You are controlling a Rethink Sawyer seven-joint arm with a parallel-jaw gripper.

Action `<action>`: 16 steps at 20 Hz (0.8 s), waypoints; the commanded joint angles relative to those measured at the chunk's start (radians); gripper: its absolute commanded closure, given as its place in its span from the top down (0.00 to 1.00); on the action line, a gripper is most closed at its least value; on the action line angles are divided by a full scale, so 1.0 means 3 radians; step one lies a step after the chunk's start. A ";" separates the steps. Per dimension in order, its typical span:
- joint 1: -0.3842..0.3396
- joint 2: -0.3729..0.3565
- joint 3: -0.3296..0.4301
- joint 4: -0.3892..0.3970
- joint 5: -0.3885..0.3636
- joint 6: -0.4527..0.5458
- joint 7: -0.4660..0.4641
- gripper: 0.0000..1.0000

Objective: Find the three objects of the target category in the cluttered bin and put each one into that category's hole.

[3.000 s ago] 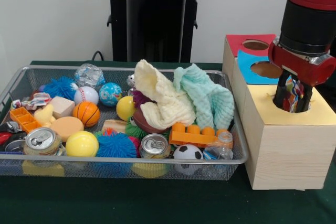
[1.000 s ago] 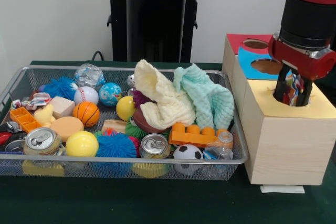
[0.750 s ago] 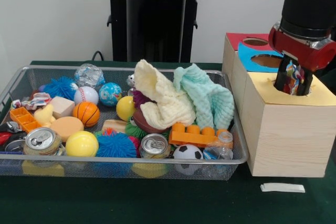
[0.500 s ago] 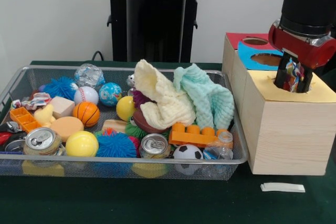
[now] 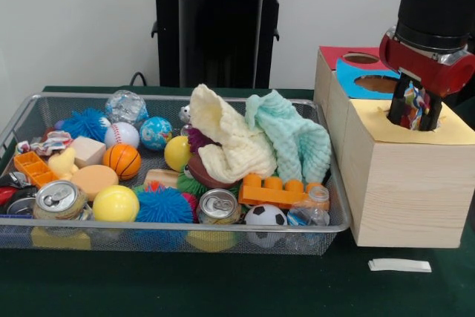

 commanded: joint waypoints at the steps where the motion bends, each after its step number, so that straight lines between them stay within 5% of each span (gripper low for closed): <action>1: -0.0256 -0.0419 -0.0081 0.0212 -0.0064 0.0417 0.0129 1.00; 16: -0.0285 -0.0280 -0.0057 0.0225 -0.0083 0.0219 0.0141 1.00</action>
